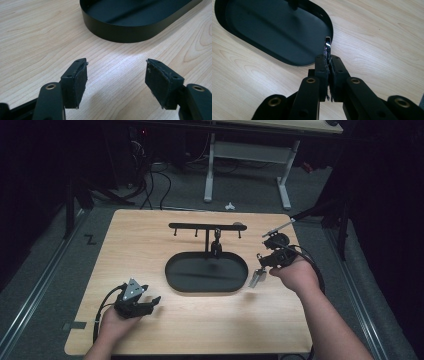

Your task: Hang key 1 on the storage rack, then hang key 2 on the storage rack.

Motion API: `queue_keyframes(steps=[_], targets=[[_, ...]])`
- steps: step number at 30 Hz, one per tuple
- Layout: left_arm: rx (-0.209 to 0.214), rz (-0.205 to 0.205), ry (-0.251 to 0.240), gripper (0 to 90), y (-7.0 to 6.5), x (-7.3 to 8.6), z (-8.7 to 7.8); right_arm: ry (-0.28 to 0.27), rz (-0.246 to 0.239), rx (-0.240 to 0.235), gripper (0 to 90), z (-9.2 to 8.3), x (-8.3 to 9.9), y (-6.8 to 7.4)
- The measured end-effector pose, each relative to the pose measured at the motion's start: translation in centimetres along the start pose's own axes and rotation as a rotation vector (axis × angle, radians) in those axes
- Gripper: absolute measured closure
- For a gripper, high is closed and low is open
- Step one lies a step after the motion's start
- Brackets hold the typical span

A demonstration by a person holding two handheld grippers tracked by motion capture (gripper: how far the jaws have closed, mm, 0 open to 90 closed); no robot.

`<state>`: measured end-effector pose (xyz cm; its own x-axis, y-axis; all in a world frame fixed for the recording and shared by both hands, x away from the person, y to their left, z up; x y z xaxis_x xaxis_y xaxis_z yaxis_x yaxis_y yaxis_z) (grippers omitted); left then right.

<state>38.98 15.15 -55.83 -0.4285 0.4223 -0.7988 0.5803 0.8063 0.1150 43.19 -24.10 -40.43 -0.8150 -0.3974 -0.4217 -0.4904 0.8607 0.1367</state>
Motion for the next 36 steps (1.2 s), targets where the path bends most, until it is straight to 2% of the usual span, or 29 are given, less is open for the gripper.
queue_keyframes(steps=[2, 11, 15, 19, 26, 28, 33, 36], targets=[[0.004, -0.010, -0.006, 34.7, 0.1, -0.1, 0.0, 0.000, -0.004, -0.008, 85.8, 0.3, -0.2, 0.2], [0.008, 0.003, -0.006, 34.6, 0.1, -0.3, 0.2, 0.012, -0.030, -0.011, 85.8, 1.0, -1.2, 1.0], [0.006, -0.008, -0.008, 34.6, 0.2, -0.2, 0.1, 0.008, -0.035, -0.016, 85.8, 1.0, -1.8, 1.4], [0.005, 0.000, 0.003, 34.6, 0.2, 0.1, 0.0, -0.005, -0.052, -0.019, 85.8, 0.7, -2.9, 1.6], [-0.008, -0.025, -0.004, 34.7, 0.7, 0.4, -0.6, -0.007, -0.079, -0.026, 85.8, 0.8, -4.9, 2.3], [-0.015, -0.011, 0.006, 34.7, 0.7, 0.6, -0.7, -0.003, -0.076, -0.028, 85.8, 0.9, -5.3, 2.5], [-0.020, -0.021, 0.005, 34.7, 0.9, 0.8, -1.1, -0.011, -0.097, -0.030, 85.8, 1.2, -6.4, 2.7], [-0.022, -0.021, 0.013, 34.7, 0.9, 0.9, -1.0, -0.013, -0.086, -0.035, 85.8, 1.2, -6.8, 2.7]])
Point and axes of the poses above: each handheld gripper's, and its own axes: z roughly forward along the jaws, x roughly out of its underside, y roughly to its left, the point moved 6 cm from there along z, roughly forward along the jaws, and after that the axes turned 9 degrees about -x, right-handed, at the moved point
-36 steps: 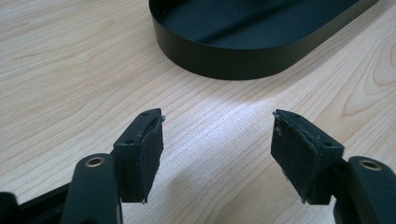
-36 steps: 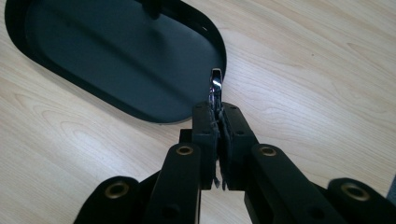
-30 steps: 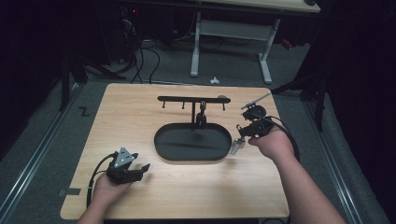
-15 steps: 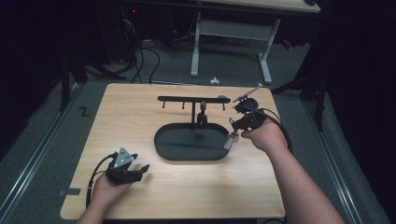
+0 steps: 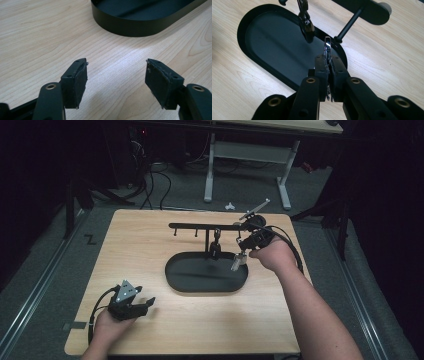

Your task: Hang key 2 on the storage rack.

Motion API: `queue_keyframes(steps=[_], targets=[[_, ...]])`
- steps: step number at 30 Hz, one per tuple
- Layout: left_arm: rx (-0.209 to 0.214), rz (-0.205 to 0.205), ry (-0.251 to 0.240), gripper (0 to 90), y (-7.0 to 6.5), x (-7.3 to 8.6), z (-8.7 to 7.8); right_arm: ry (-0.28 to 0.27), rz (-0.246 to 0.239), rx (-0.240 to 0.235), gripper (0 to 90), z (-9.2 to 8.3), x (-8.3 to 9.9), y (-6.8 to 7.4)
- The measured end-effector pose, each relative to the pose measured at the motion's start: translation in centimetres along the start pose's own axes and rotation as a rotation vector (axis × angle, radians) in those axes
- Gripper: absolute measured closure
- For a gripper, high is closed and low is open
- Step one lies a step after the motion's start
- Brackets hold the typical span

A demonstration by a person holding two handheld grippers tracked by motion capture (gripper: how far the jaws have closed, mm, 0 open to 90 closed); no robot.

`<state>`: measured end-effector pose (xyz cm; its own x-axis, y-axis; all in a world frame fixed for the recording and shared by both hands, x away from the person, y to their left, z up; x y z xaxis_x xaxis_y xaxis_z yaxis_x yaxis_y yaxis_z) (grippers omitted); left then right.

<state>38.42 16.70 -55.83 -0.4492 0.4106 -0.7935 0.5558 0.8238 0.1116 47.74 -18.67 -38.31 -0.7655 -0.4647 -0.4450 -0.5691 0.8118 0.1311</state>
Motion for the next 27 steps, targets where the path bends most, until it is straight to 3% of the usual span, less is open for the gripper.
queue_keyframes(steps=[27], targets=[[-0.001, -0.002, 0.007, 34.7, 0.1, 0.2, 0.0, -0.012, 0.009, 0.000, 83.3, 0.1, -0.9, -1.8]])
Point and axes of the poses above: each handheld gripper's, and its own axes: z roughly forward along the jaws, x roughly out of its underside, y roughly to its left, the point moved 6 cm from there along z, roughly forward along the jaws, and after that the axes turned 9 degrees about -x, right-handed, at the moved point
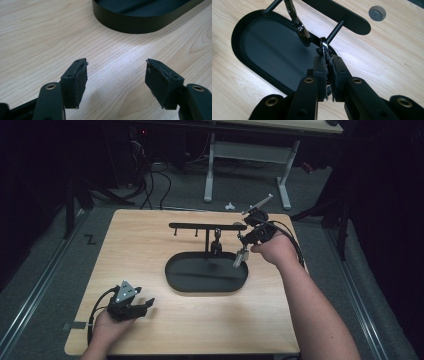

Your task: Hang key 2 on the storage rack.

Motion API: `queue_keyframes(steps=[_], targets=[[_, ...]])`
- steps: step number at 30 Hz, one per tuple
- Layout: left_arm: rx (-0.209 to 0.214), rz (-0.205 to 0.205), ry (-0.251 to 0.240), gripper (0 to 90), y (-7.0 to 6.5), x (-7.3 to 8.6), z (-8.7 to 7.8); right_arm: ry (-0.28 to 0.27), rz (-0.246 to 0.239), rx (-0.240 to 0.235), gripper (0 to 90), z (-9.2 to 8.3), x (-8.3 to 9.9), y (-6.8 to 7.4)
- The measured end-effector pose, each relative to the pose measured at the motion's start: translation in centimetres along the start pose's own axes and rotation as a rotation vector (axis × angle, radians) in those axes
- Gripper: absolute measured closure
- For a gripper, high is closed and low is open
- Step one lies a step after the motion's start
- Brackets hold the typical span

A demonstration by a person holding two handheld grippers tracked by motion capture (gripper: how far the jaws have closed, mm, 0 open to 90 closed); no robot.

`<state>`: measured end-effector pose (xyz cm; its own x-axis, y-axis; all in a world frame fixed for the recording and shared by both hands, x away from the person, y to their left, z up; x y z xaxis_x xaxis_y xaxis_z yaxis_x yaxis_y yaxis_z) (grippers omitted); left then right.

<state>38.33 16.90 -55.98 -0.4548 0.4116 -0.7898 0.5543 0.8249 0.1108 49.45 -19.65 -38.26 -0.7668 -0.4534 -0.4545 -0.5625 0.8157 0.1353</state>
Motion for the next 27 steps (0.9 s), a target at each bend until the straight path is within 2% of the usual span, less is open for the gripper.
queue_keyframes(steps=[9, 13, 15, 27], targets=[[0.002, 0.001, 0.003, 34.7, -0.03, 0.03, 0.02, -0.002, 0.000, 0.019, 81.1, 0.16, -0.04, -0.21], [0.002, 0.000, 0.001, 34.6, -0.04, 0.02, 0.01, -0.015, 0.005, 0.050, 80.2, 0.17, -0.01, -0.67], [0.002, 0.000, 0.001, 34.6, -0.04, 0.02, 0.00, -0.020, 0.012, 0.038, 79.9, 0.24, 0.07, -0.67], [-0.001, 0.004, 0.002, 34.7, -0.09, 0.06, -0.01, -0.014, 0.018, 0.038, 76.2, 0.53, 0.64, -0.79]])
Point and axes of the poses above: each handheld gripper's, and its own axes: z roughly forward along the jaws, x roughly out of its underside, y roughly to its left, the point moved 6 cm from there along z, roughly forward along the jaws, and after that the axes turned 9 degrees about -x, right-handed, at the moved point
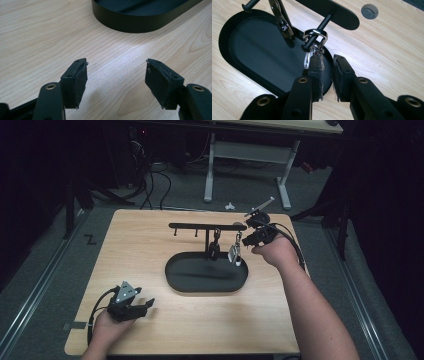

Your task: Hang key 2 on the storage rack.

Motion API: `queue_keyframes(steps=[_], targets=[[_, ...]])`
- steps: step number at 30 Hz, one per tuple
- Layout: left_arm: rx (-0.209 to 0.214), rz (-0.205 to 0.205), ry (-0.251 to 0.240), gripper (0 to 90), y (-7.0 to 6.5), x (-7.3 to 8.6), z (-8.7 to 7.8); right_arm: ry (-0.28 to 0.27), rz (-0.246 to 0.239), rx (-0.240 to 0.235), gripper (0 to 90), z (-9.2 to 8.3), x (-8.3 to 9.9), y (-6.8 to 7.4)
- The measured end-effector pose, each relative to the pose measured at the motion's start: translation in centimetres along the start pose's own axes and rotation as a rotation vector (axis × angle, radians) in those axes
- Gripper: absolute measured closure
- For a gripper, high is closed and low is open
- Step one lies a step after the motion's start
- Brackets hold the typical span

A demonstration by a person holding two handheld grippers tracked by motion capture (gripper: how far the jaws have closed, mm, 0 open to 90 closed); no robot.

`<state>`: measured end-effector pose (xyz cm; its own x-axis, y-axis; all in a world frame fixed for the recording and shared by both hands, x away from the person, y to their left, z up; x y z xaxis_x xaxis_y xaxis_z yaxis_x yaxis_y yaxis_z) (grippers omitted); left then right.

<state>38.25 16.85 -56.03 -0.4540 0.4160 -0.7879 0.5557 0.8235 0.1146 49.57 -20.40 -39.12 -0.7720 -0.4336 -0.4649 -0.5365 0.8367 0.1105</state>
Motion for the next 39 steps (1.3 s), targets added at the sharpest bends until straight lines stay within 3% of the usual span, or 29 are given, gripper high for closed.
queue_keyframes(steps=[12, 27, 37, 39], targets=[[0.003, 0.007, 0.005, 34.4, -0.2, 0.0, 0.0, 0.007, 0.022, -0.008, 63.8, 1.4, 1.7, 0.0], [0.010, 0.012, 0.006, 34.1, -0.5, 0.0, 0.2, 0.023, 0.066, 0.005, 46.8, 4.8, 6.6, -0.7], [0.013, 0.021, 0.014, 34.0, -0.7, 0.0, 0.4, -0.093, 0.125, 0.007, 42.2, 5.9, 10.7, -1.3], [0.015, 0.022, 0.017, 34.0, -0.7, 0.1, 0.4, -0.117, 0.118, 0.018, 40.3, 6.0, 11.5, -1.3]])
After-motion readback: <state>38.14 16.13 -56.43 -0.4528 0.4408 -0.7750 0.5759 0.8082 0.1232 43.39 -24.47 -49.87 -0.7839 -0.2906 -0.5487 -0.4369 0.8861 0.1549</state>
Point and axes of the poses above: each handheld gripper's, and its own axes: z roughly forward along the jaws, x roughly out of its underside, y roughly to its left, the point moved 6 cm from there along z, roughly forward along the jaws, and after that the axes turned 9 degrees about -x, right-handed, at the moved point
